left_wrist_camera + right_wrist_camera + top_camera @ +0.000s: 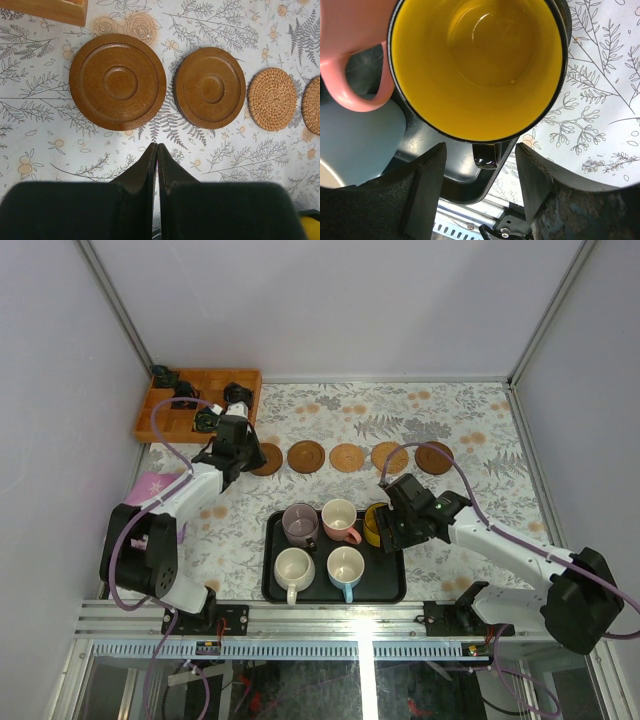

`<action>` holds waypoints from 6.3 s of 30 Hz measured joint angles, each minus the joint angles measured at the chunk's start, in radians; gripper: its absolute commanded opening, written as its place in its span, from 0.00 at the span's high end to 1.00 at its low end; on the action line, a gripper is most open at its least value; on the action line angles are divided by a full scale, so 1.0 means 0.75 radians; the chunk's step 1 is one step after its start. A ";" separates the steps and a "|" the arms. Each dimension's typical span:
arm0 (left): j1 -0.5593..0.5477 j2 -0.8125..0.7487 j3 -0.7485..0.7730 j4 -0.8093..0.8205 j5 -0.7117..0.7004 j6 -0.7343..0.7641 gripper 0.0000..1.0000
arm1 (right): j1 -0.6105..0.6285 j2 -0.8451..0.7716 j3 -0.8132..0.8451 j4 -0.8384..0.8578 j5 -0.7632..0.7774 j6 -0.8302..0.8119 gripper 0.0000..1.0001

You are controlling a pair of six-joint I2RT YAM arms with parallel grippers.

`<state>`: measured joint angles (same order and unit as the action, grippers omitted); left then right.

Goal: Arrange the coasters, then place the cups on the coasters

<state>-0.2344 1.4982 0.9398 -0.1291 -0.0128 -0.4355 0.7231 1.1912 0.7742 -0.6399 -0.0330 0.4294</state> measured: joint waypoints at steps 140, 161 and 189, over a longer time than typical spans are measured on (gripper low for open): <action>0.000 0.268 0.143 0.041 0.023 0.014 1.00 | -0.791 0.663 0.255 0.748 0.308 -0.224 0.57; 0.000 0.265 0.132 0.042 0.032 0.015 1.00 | -0.756 0.338 0.253 0.543 0.347 -0.177 0.35; 0.000 0.010 0.023 0.028 0.063 0.018 0.97 | -0.126 -0.141 0.119 0.198 -0.028 -0.089 0.06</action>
<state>-0.2344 1.5059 0.9569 -0.1081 0.0341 -0.4217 0.6289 1.0851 0.8631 -0.4911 -0.0540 0.3626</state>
